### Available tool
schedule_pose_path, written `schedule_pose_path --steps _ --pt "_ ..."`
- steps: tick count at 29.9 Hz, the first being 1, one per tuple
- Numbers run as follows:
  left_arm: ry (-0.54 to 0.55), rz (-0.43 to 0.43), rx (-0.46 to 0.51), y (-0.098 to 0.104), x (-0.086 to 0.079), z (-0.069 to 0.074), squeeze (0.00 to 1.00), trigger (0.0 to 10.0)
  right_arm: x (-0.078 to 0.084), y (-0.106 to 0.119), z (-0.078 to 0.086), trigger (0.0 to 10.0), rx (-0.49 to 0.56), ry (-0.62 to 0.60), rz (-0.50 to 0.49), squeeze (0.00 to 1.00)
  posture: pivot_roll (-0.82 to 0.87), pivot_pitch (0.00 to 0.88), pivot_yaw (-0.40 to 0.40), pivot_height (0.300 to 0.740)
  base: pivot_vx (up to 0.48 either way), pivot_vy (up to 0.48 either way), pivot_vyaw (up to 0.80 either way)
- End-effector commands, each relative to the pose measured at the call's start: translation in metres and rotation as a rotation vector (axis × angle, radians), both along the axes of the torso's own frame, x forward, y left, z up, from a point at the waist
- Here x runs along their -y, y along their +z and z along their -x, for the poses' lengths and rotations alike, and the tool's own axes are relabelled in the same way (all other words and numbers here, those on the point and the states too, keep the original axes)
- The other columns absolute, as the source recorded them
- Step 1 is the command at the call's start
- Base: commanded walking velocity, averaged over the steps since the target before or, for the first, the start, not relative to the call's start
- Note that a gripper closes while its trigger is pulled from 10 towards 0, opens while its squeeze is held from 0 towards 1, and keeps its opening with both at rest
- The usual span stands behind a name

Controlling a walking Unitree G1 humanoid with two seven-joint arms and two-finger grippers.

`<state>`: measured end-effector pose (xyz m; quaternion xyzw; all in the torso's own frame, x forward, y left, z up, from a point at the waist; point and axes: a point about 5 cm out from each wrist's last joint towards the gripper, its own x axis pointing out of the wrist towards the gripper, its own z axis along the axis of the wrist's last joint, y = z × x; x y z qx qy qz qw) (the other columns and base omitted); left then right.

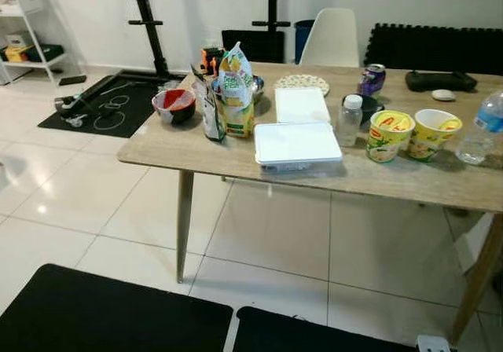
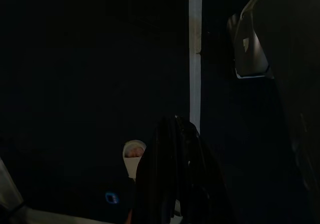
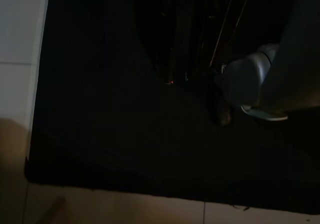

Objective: Restocking fridge

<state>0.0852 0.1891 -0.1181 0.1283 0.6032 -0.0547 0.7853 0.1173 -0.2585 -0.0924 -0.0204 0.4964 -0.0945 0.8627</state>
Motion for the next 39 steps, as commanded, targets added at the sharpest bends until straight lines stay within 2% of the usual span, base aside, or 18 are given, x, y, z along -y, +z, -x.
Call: schedule_pose_path --steps 1,14,21,33,39 --pt "-0.013 0.052 0.063 0.003 0.012 -0.015 0.00 10.0 -0.001 0.000 -0.001 10.0 -0.002 0.006 -0.001 0.00 -0.04 0.033 -0.025 0.740 0.000 0.000 0.00" --pt "-0.027 0.065 0.059 0.003 0.015 -0.016 0.00 10.0 0.002 0.000 0.000 10.0 -0.004 0.003 0.004 0.00 -0.04 0.021 -0.030 0.740 0.000 0.000 0.00" --pt "-0.014 0.065 0.052 0.002 0.016 -0.015 0.00 10.0 0.004 0.001 -0.001 10.0 -0.004 0.010 0.009 0.00 -0.04 0.006 -0.032 0.740 0.000 -0.480 0.00" --pt "-0.018 0.065 0.053 0.002 0.019 -0.014 0.00 10.0 0.009 0.004 -0.003 10.0 0.001 0.021 0.022 0.00 -0.05 0.000 -0.035 0.740 0.000 0.000 0.00" --pt "-0.024 0.066 0.053 0.001 0.020 -0.013 0.00 10.0 0.015 0.010 -0.015 10.0 0.052 0.034 0.045 0.00 -0.05 0.000 -0.037 0.740 0.000 0.000 0.00"
